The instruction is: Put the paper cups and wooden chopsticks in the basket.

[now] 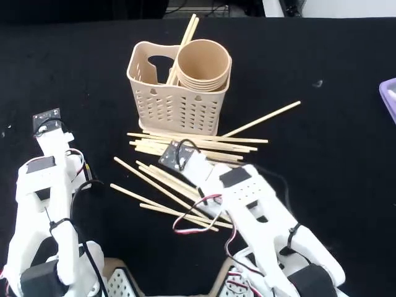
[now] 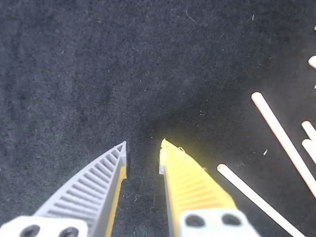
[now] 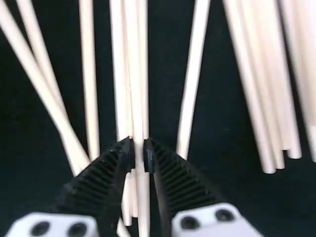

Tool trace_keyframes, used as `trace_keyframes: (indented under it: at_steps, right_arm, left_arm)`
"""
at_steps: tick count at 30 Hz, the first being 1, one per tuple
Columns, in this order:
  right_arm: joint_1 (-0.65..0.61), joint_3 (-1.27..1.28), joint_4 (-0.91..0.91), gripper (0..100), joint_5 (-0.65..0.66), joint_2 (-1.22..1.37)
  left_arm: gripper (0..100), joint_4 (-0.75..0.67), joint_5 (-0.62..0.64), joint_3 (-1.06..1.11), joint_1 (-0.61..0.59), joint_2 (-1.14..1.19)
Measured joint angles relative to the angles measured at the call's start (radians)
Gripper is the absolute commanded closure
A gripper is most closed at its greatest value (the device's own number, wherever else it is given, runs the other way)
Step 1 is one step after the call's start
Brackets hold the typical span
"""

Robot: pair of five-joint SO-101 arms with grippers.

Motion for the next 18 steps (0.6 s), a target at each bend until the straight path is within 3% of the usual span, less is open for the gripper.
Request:
trace_keyframes:
  at_steps: [18]
  right_arm:
    - [0.074,-0.012,-0.058,98.6,0.003,0.009]
  left_arm:
    - [88,0.0,0.0,0.0,0.0,0.0]
